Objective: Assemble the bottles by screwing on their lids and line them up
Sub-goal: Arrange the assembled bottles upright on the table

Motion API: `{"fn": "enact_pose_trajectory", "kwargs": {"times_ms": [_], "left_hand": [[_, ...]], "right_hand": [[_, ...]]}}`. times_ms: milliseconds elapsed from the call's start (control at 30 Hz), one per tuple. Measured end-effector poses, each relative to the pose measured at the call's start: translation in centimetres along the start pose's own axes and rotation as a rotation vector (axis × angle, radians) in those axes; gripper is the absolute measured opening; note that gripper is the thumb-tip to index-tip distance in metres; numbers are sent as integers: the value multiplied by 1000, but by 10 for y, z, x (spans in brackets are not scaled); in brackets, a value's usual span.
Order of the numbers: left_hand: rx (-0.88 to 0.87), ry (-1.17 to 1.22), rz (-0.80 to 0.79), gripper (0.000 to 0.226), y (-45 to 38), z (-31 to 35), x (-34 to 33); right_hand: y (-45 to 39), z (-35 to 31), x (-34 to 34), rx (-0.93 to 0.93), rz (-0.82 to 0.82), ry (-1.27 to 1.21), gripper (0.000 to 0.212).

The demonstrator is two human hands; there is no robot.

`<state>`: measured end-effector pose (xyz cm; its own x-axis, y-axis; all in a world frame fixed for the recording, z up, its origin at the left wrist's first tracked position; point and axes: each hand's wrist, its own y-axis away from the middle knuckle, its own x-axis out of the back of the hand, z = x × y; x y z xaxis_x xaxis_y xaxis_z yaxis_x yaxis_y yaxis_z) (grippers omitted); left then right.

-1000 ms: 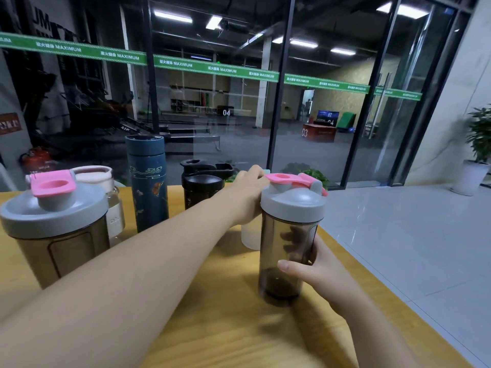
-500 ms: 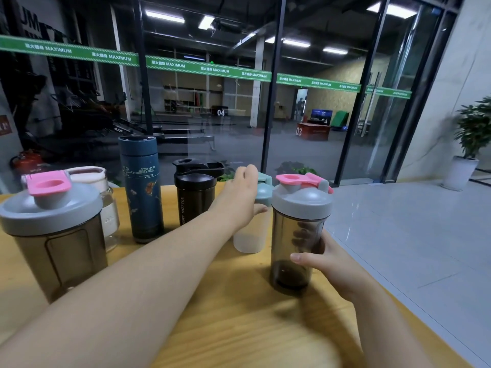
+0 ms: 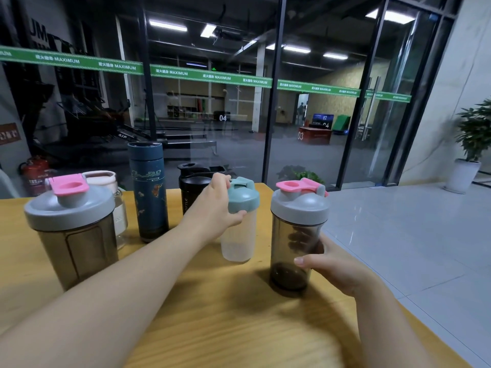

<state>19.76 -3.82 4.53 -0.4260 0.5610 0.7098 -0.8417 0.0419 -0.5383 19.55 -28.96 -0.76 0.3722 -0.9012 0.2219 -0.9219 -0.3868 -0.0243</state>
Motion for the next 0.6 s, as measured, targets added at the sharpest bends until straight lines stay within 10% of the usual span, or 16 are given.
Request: {"fn": "enact_pose_trajectory", "kwargs": {"times_ms": [600], "left_hand": [[-36,-41,66,56,7,10,8]], "right_hand": [[3,-6,3,-38,-103,-17,91]]}}
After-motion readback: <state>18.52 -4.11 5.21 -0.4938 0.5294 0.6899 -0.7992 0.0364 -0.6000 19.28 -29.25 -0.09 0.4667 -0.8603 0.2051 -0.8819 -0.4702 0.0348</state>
